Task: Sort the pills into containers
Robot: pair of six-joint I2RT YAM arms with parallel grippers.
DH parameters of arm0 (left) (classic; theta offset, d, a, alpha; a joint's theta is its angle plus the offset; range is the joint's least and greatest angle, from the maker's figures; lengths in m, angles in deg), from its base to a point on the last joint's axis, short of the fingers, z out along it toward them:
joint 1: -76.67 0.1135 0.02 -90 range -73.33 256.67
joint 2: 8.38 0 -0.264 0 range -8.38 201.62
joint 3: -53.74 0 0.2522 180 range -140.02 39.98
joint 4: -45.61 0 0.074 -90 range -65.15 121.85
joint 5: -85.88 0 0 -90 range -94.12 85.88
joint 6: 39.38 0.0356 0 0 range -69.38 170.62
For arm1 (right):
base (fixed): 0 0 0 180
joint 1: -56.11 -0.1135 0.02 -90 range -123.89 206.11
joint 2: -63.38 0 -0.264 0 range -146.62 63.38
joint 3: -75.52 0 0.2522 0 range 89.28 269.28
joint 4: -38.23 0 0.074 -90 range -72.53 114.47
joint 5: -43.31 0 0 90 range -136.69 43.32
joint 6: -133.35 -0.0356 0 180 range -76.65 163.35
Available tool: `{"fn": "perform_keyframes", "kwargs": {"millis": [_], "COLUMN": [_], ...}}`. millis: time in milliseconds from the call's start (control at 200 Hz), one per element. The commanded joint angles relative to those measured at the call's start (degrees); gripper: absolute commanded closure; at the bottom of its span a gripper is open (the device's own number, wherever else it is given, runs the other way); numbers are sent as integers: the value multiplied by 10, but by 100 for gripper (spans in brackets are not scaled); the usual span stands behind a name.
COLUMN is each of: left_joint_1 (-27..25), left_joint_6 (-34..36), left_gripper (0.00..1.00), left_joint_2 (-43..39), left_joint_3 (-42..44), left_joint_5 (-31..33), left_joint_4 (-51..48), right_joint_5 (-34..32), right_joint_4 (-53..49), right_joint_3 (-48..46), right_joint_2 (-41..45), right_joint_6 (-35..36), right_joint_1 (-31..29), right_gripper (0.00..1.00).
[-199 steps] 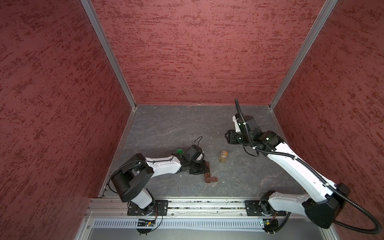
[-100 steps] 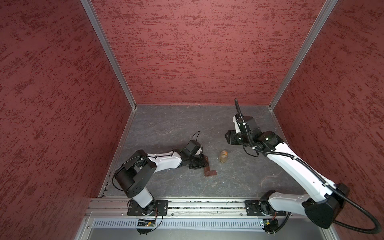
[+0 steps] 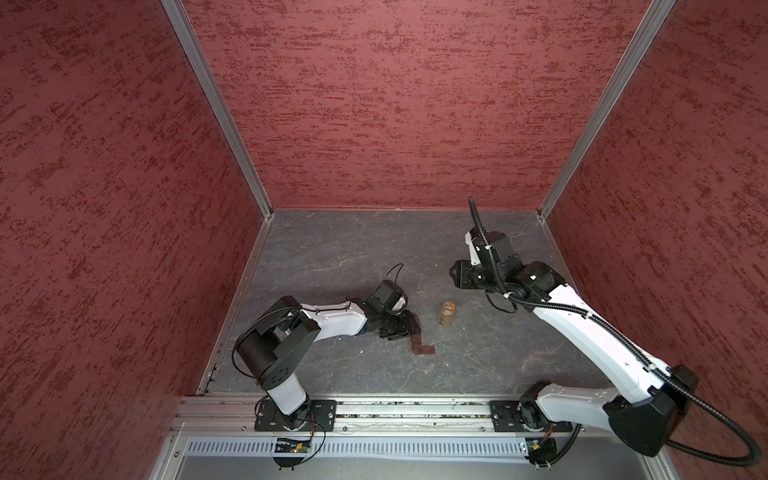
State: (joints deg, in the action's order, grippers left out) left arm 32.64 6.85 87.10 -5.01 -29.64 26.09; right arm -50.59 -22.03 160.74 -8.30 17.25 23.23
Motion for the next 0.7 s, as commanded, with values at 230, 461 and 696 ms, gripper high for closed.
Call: {"fn": "perform_keyframes", "kwargs": {"millis": [230, 461, 696], "left_joint_1": [13, 15, 12], "left_joint_6": [26, 37, 37], "left_gripper": [45, 43, 38], "left_joint_2": [-32, -40, -49], "left_joint_3": [-8, -11, -17], "left_joint_5": [19, 31, 22], "left_joint_4": [-45, -69, -58], "right_joint_5": [-4, -1, 0], "right_joint_4": [8, 10, 9], "right_joint_3": [3, 3, 3], "right_joint_2": [-3, -3, -3], "right_joint_6": [-1, -2, -2], "right_joint_1": [4, 4, 4], "right_gripper": [49, 49, 49]}}
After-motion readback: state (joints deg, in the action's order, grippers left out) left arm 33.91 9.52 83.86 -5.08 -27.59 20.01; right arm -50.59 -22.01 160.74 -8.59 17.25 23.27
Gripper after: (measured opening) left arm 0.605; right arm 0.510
